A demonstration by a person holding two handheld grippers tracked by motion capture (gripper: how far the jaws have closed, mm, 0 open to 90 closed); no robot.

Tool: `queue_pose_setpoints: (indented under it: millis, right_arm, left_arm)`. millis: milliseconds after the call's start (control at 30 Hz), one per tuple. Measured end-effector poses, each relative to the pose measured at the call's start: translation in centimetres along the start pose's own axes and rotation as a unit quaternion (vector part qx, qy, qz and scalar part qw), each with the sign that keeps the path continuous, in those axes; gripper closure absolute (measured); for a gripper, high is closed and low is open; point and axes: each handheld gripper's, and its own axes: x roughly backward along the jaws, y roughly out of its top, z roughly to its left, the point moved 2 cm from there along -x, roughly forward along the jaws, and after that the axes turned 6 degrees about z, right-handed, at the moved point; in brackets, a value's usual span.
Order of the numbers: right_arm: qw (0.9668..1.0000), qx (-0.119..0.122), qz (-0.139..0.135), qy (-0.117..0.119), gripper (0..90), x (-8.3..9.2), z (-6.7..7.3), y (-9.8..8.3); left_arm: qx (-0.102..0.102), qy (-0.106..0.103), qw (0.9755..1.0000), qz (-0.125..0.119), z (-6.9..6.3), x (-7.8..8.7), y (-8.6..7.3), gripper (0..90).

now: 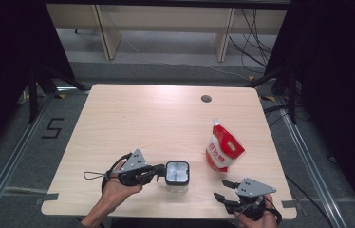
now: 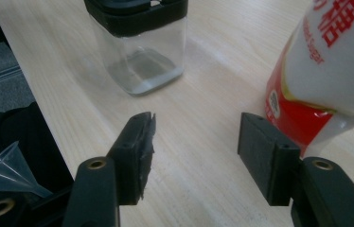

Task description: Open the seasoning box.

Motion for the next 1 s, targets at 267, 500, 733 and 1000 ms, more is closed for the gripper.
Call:
queue_pose_setpoints:
  millis: [267, 500, 733, 1000]
  right_arm:
    - [0.9996, 0.024, -0.013, -0.010, 55.4, -0.6, 0.5, 1.1]
    - [0.9993, 0.035, -0.014, -0.005, 57.7, -1.3, 0.9, 1.8]
    - [0.9992, 0.035, -0.020, 0.003, 64.6, -1.7, 1.3, 2.5]
    - [0.9982, 0.056, -0.018, 0.005, 73.3, -2.4, 1.7, 3.4]
  left_arm:
    - [0.001, 0.005, 1.0000, -0.001, 0.2, 0.2, -0.1, 88.9]
    - [0.005, 0.006, 1.0000, -0.006, 0.2, 0.1, -0.2, 88.9]
    - [0.004, 0.009, 0.9999, -0.013, 0.2, 0.2, -0.4, 88.9]
    - [0.022, 0.008, 0.9993, -0.029, 0.1, 0.1, -0.6, 88.9]
